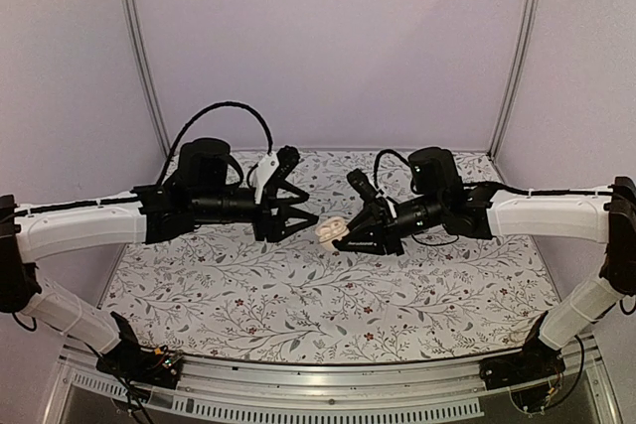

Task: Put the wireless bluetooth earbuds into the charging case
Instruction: Pick up the left earbud from the center of the board.

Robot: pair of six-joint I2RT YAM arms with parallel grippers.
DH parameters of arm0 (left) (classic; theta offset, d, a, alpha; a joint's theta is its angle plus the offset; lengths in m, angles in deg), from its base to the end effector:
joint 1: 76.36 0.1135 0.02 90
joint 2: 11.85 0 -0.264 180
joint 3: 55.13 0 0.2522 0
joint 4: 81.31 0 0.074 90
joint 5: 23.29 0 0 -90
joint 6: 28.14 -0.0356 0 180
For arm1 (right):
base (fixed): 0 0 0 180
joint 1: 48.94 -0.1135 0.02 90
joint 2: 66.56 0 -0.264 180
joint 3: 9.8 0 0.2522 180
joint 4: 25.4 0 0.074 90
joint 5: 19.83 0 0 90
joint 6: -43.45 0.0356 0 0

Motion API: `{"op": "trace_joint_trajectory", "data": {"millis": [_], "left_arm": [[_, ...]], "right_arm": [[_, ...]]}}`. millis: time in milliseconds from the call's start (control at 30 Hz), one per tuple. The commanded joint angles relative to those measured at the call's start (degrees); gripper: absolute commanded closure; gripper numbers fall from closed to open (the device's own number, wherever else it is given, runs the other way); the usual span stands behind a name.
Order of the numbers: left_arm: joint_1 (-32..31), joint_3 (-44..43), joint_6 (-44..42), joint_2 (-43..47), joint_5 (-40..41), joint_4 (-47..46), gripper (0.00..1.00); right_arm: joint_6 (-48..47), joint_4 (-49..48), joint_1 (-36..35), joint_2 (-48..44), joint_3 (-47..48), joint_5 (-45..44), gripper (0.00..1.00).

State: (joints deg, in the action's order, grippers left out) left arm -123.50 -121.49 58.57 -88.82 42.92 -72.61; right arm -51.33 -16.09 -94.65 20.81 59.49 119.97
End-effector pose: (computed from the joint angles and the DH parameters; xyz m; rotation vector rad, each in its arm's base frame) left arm 0.1996 -0.2362 0.2890 1.1014 1.6507 -0.9032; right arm 0.2136 0.2579 0.2543 -1.3917 1.6005 1.3217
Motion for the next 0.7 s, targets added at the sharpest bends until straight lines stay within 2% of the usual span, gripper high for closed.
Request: {"op": "trace_joint_trajectory", "data": {"millis": [0,200,400,533,667], "left_arm": [[-1.13,-0.62,-0.71,-1.77,-5.80,-0.13,0.39],[-1.12,-2.25,-0.46,-4.02,-4.06,0.05,0.40],[-0.82,-2.94,0.63,-4.61,1.71,0.23,0.43],[-0.57,-1.62,1.50,-3.63,1.54,-1.25,0.42],[2.43,3.05,6.40,0.07,-0.59,-6.84,0.38]], "right_arm": [[-1.37,-1.64,-0.09,-1.50,-0.34,-0.41,1.00],[-1.79,-1.18,-0.08,-1.98,-0.46,0.08,1.00],[-2.38,-1.89,-0.17,-3.14,-1.51,0.41,1.00],[-2.77,-2.48,-0.17,-3.67,-2.35,-0.65,1.00],[-3.36,-5.87,-0.17,-5.77,-5.58,-2.57,1.00]]}}
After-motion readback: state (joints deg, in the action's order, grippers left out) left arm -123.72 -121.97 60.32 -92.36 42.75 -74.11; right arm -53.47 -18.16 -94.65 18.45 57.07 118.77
